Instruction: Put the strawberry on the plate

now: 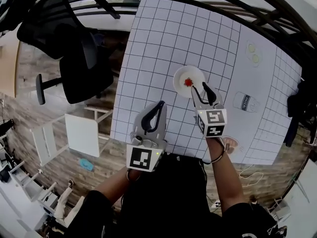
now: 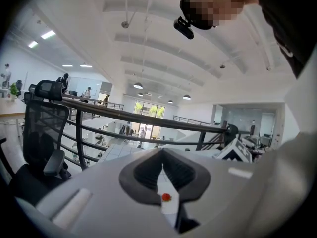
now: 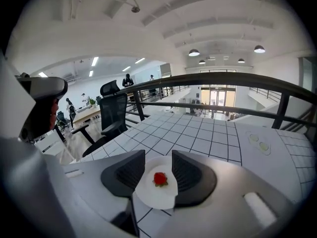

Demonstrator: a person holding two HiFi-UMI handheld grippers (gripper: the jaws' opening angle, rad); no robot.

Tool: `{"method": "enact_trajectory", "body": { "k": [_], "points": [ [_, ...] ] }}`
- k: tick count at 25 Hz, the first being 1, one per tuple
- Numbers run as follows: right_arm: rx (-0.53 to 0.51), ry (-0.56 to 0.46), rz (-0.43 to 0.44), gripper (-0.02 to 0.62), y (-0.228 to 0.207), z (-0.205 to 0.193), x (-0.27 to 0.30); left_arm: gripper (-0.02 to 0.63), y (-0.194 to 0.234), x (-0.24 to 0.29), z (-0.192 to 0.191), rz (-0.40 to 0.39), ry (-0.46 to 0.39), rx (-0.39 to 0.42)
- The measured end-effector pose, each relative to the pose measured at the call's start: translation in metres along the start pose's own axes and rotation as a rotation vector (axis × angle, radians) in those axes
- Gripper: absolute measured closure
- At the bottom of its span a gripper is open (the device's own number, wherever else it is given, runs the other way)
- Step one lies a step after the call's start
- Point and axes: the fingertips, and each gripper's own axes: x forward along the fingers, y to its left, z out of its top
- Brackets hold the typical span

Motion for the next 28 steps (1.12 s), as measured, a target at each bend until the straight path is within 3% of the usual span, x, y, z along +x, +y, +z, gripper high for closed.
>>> {"method": "enact_trajectory", "body": {
  "k": [9, 21, 28],
  "points": [
    [-0.047, -0.13, 0.011, 0.423, 0.017, 0.028, -0.063, 0.595, -0.037, -0.006, 0.009, -0.017, -0.039, 0.036],
    [-0.049, -0.231, 0.061, 0.436, 0.043, 0.032, -0.146, 0.595, -0.092, -0.032, 0.02, -0.004, -0.093, 0.08],
    [-0.055, -0.282, 0.006, 0.442, 0.056, 0.048, -0.176, 0.595, -0.1, -0.066, 0.038, -0.049, -0.157, 0.086]
  ]
}}
